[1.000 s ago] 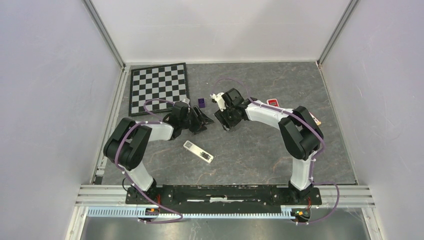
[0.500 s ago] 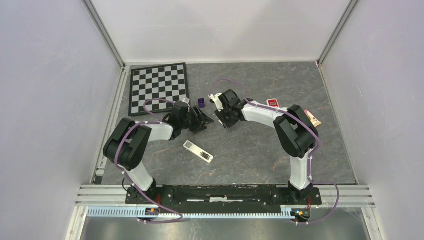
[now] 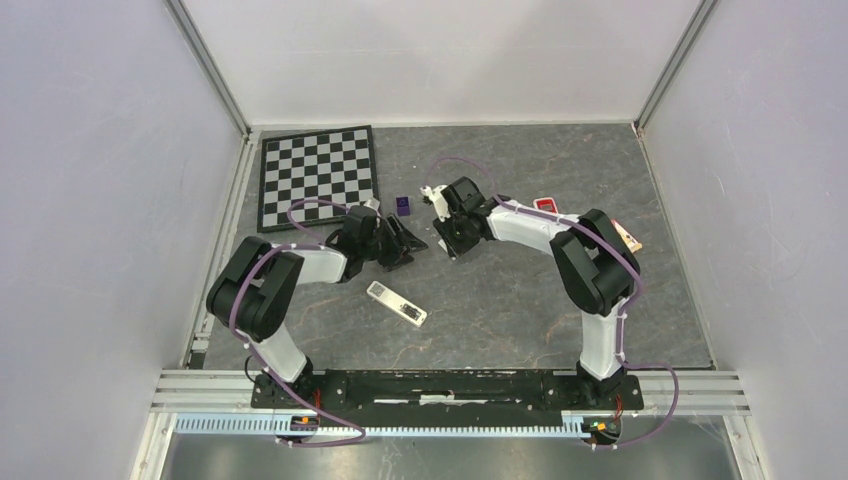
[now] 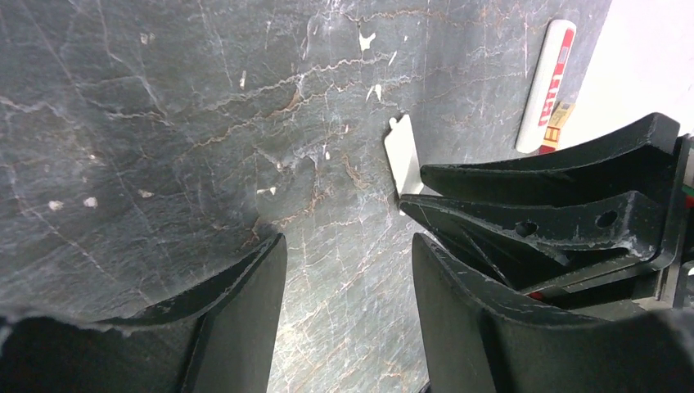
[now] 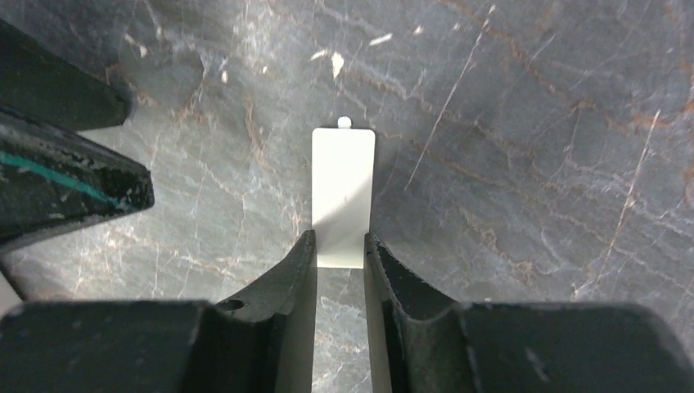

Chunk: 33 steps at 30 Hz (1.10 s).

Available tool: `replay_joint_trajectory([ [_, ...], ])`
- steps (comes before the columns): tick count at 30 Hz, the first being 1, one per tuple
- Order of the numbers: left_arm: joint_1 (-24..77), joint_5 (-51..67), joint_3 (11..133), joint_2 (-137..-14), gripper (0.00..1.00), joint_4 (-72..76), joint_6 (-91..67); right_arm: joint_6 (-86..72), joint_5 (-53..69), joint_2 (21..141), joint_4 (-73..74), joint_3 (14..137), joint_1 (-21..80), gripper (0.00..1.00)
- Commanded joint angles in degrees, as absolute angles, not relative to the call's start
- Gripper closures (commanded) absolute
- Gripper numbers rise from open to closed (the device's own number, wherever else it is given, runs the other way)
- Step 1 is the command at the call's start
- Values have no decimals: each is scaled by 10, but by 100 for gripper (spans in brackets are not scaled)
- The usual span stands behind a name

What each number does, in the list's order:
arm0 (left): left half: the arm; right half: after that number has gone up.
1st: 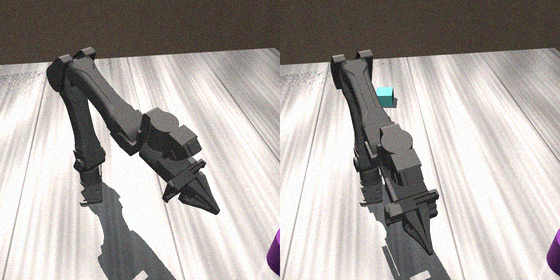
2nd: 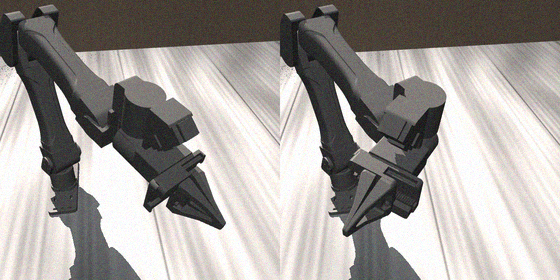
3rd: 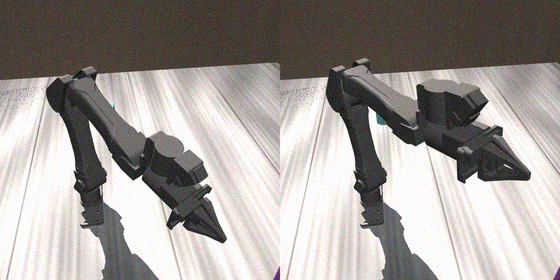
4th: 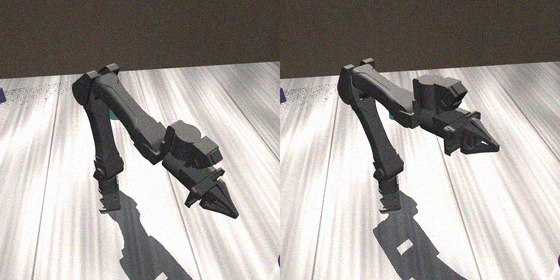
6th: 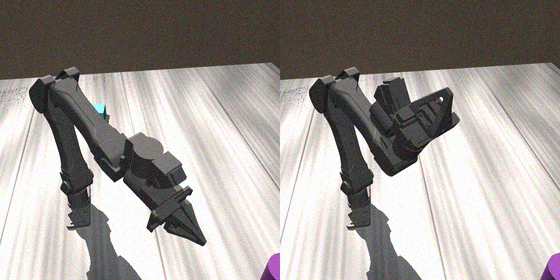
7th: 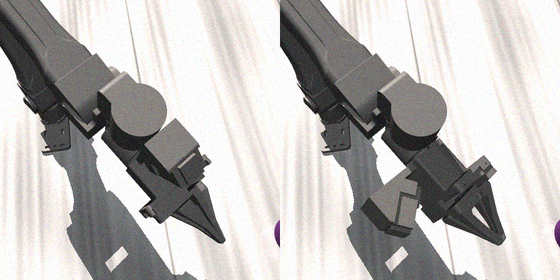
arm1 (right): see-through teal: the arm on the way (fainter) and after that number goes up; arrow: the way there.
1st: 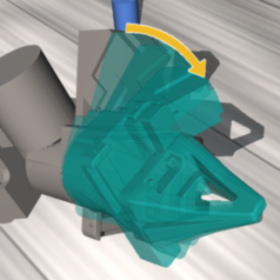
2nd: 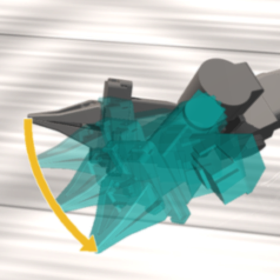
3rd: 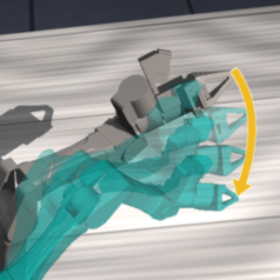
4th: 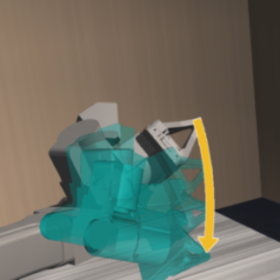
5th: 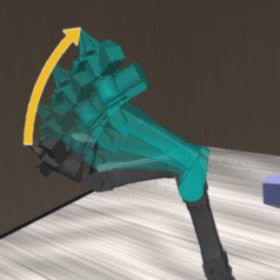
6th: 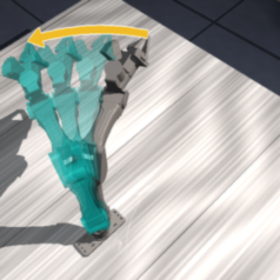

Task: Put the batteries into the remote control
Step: Pick up the battery cover at the center of the board.

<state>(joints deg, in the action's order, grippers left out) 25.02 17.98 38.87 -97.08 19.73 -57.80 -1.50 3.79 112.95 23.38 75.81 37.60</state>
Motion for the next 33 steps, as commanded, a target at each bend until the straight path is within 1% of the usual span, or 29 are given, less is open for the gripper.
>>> replay_joint_trajectory([
  [1,257,179,383,-945,35,216,-559,-20,73,1079,252,737,374,71],
  [6,258,193,383,-947,35,232,-564,-15,106,1038,252,709,371,70],
  [12,260,218,384,-960,35,244,-589,-19,149,1016,251,694,373,70],
  [17,268,247,380,-969,34,254,-609,-18,159,1008,247,680,385,71],
  [20,269,254,385,-987,32,248,-609,-14,158,1011,244,684,392,71],
  [24,271,254,385,-1008,32,248,-612,-14,173,1016,240,691,392,71],
  [29,272,273,375,-1026,36,284,-639,-11,190,1022,234,695,396,71],
  [33,274,285,361,-1033,43,318,-675,-13,199,1031,231,701,396,71],
])
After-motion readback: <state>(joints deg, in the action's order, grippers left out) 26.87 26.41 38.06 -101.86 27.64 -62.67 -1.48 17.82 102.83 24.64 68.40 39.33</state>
